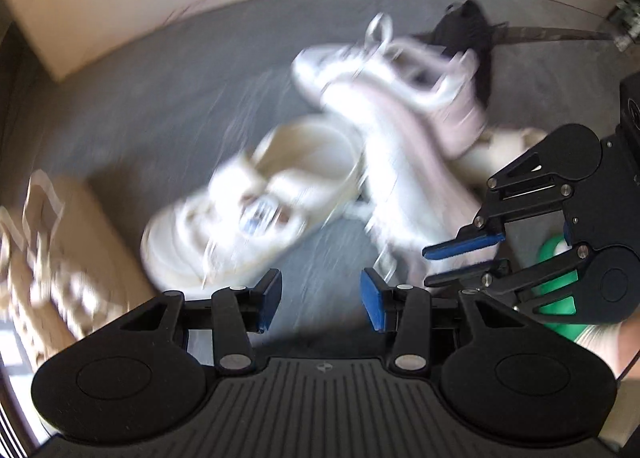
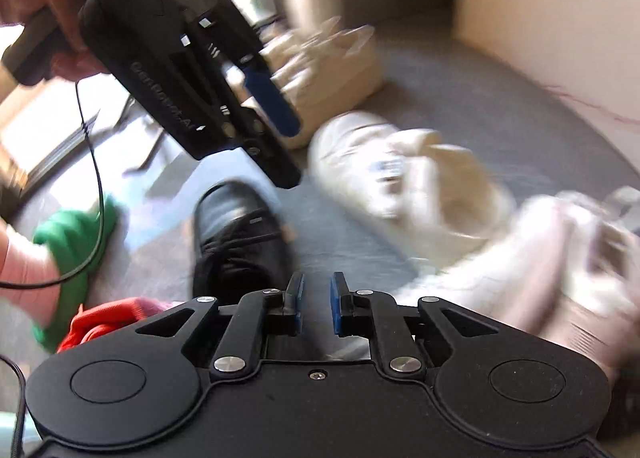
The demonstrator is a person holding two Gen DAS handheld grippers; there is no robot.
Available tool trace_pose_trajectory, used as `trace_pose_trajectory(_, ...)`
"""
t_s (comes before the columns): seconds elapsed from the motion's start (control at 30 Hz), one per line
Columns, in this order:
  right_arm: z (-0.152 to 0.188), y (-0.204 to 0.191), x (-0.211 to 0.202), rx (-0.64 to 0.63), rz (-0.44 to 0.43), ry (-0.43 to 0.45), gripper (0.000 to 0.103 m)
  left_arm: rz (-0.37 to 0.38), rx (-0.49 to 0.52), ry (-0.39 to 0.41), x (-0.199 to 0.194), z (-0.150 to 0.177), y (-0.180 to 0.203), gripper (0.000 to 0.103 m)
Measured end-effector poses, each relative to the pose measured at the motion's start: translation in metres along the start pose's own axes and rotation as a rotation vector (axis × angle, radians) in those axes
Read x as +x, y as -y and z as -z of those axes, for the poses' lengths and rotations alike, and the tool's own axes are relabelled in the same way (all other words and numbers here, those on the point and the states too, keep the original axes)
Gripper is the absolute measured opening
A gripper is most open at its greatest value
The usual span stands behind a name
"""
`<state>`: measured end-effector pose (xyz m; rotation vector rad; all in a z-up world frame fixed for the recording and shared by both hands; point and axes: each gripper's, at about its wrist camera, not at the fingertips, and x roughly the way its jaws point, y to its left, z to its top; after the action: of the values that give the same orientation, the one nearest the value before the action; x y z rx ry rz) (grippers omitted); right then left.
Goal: Organize scattered shoes
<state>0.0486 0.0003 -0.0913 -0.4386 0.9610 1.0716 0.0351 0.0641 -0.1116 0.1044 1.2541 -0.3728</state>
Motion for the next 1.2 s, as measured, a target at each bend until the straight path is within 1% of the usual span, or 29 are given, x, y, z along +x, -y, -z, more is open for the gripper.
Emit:
trace_pose_trajectory(0.07,0.008,0.023,-0.022,0.065,0.062,0.029,0.014,0.005,0.037,0.011,0.005,-0.022,0.017,0.042)
trace_pose_trajectory(0.17,0.022,0.061,-0.050,0.124,0.166,0.056,0.022,0.012,0.093,0.029,0.012,-0.055,0.042,0.042)
trace_pose_trajectory(0.2,0.029,0.079,-0.062,0.142,0.221,0.061,0.025,0.016,0.112,0.035,0.014,-0.066,0.051,0.042)
trace_pose_trajectory(0.3,0.049,0.126,-0.089,0.178,0.354,0.054,0.026,0.041,0.167,0.067,0.021,-0.093,0.079,0.043)
trace_pose_trajectory(0.37,0.066,0.155,-0.097,0.205,0.398,0.046,0.026,0.053,0.219,0.101,0.027,-0.115,0.102,0.046)
trace_pose_trajectory(0.43,0.077,0.187,-0.108,0.235,0.436,0.038,0.032,0.058,0.270,0.126,0.037,-0.137,0.124,0.047)
trace_pose_trajectory(0.5,0.085,0.218,-0.116,0.240,0.485,0.026,0.044,0.041,0.306,0.140,0.049,-0.155,0.141,0.047)
trace_pose_trajectory(0.53,0.088,0.232,-0.118,0.236,0.509,0.018,0.046,0.034,0.315,0.145,0.055,-0.161,0.146,0.047)
trace_pose_trajectory(0.6,0.092,0.255,-0.112,0.209,0.520,-0.014,0.048,0.023,0.327,0.147,0.074,-0.178,0.159,0.047)
trace_pose_trajectory(0.7,0.095,0.284,-0.102,0.196,0.515,-0.060,0.049,0.019,0.333,0.134,0.097,-0.191,0.167,0.047)
trace_pose_trajectory(0.77,0.097,0.303,-0.092,0.203,0.489,-0.091,0.050,0.024,0.347,0.124,0.114,-0.201,0.175,0.047)
trace_pose_trajectory(0.83,0.098,0.316,-0.084,0.219,0.453,-0.097,0.050,0.036,0.362,0.107,0.127,-0.207,0.181,0.047)
trace_pose_trajectory(0.9,0.098,0.320,-0.086,0.233,0.430,-0.090,0.050,0.033,0.378,0.101,0.148,-0.215,0.191,0.047)
trace_pose_trajectory(0.97,0.099,0.326,-0.087,0.247,0.403,-0.079,0.050,0.014,0.391,0.083,0.169,-0.219,0.199,0.047)
trace_pose_trajectory(1.03,0.099,0.328,-0.085,0.246,0.387,-0.079,0.050,0.001,0.381,0.067,0.183,-0.221,0.200,0.047)
trace_pose_trajectory(1.17,0.098,0.330,-0.087,0.264,0.365,-0.072,0.049,0.005,0.335,0.034,0.210,-0.224,0.205,0.047)
trace_pose_trajectory(1.2,0.097,0.331,-0.088,0.274,0.360,-0.069,0.048,0.004,0.331,0.031,0.215,-0.224,0.206,0.047)
